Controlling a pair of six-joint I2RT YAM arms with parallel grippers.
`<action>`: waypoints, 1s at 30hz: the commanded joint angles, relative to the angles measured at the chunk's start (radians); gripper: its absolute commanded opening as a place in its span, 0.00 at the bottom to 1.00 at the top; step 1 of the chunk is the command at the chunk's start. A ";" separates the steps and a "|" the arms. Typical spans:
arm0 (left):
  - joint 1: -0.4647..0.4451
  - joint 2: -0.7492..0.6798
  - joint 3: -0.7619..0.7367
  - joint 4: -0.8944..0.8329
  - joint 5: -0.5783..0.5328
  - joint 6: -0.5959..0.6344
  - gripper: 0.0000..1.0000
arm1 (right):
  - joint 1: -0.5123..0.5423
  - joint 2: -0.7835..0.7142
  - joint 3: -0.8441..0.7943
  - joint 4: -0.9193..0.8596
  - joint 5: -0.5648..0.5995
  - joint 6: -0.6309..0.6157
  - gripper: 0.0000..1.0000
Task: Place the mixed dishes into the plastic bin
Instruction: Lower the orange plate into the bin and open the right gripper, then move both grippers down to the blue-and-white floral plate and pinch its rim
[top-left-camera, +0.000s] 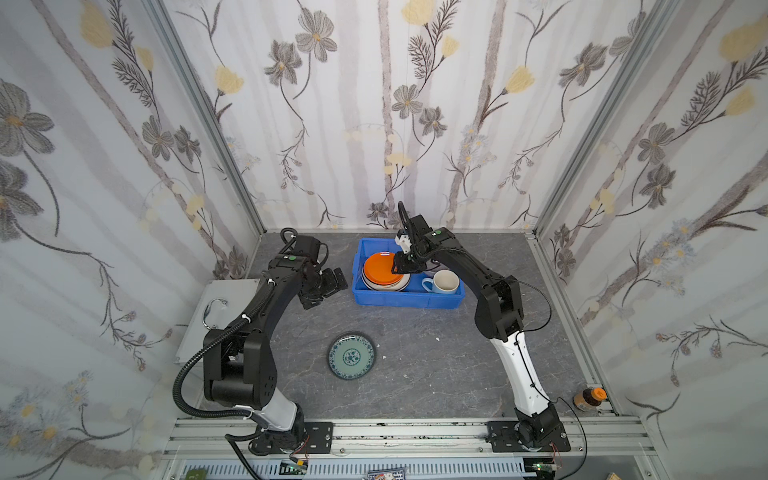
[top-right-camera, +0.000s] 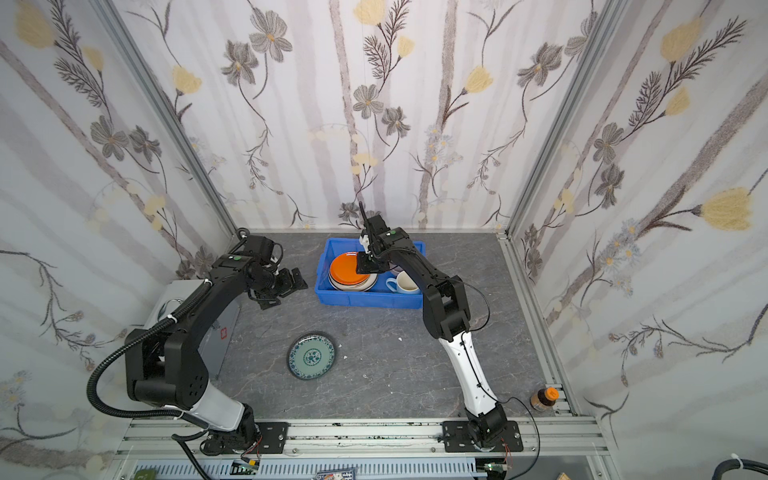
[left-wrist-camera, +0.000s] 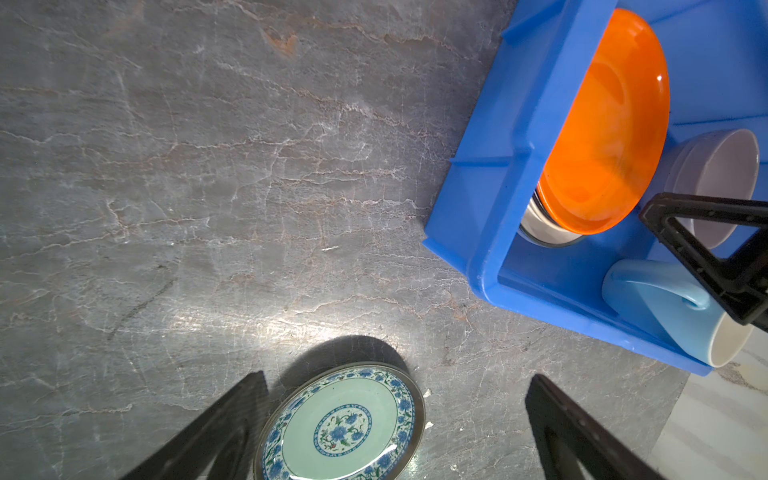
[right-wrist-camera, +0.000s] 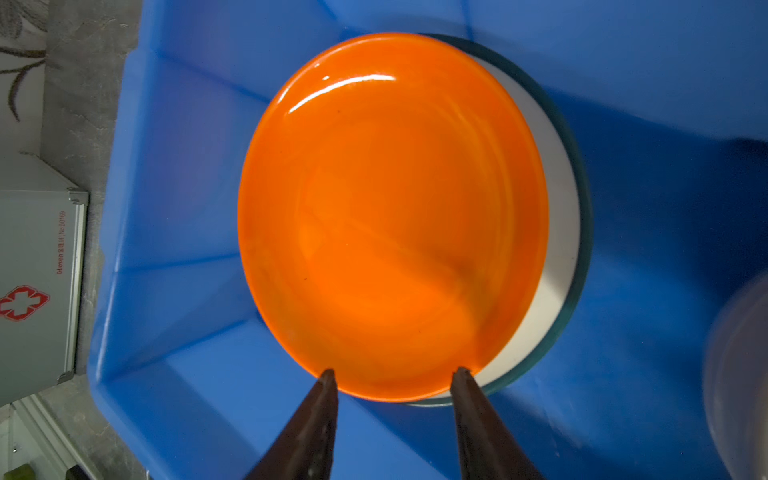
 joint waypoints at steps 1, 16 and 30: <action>0.001 -0.007 0.003 -0.013 -0.004 0.016 1.00 | 0.000 0.009 0.009 0.040 -0.008 -0.002 0.46; 0.000 -0.128 -0.191 0.001 -0.029 -0.009 0.98 | 0.026 -0.179 -0.052 -0.042 0.043 -0.038 0.41; -0.155 -0.492 -0.631 0.028 -0.109 -0.293 0.71 | 0.225 -0.653 -0.782 0.235 -0.004 0.039 0.37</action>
